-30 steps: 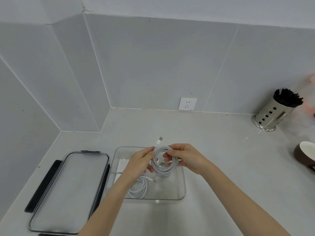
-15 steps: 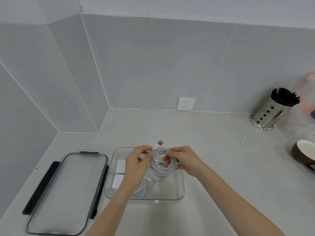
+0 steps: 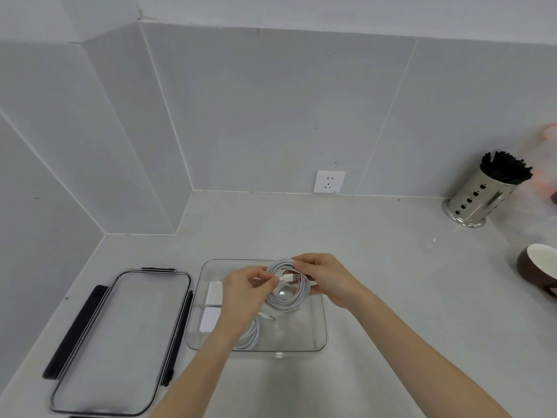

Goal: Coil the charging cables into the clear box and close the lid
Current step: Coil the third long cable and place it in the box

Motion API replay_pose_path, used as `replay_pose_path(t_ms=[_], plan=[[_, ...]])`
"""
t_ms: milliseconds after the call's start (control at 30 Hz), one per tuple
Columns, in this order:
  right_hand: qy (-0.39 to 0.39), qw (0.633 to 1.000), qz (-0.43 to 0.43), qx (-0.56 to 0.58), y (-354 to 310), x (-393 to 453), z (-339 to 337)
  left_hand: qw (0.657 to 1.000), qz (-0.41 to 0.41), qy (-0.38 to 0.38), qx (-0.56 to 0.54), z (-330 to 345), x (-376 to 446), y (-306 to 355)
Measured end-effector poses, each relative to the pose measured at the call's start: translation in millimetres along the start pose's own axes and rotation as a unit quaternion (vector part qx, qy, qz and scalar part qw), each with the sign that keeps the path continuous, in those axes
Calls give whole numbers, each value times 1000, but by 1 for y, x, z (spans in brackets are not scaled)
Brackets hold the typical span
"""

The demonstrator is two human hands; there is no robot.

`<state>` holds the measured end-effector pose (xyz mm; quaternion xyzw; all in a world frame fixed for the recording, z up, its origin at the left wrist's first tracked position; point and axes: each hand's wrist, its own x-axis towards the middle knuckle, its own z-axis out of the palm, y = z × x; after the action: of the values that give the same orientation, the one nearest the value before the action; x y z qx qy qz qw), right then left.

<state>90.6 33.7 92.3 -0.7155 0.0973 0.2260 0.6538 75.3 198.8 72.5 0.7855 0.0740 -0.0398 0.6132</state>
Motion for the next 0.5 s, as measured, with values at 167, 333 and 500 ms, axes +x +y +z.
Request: replay_pose_path(t_ms=[167, 333, 500], plan=[[7, 999, -17, -29, 3, -2, 2, 999, -35, 33, 0, 3, 4, -3], [-19, 999, -15, -29, 0, -3, -7, 991, -111, -42, -62, 0, 8, 0], [17, 988, -43, -146, 6, 1, -1, 989, -119, -84, -40, 4, 6, 4]])
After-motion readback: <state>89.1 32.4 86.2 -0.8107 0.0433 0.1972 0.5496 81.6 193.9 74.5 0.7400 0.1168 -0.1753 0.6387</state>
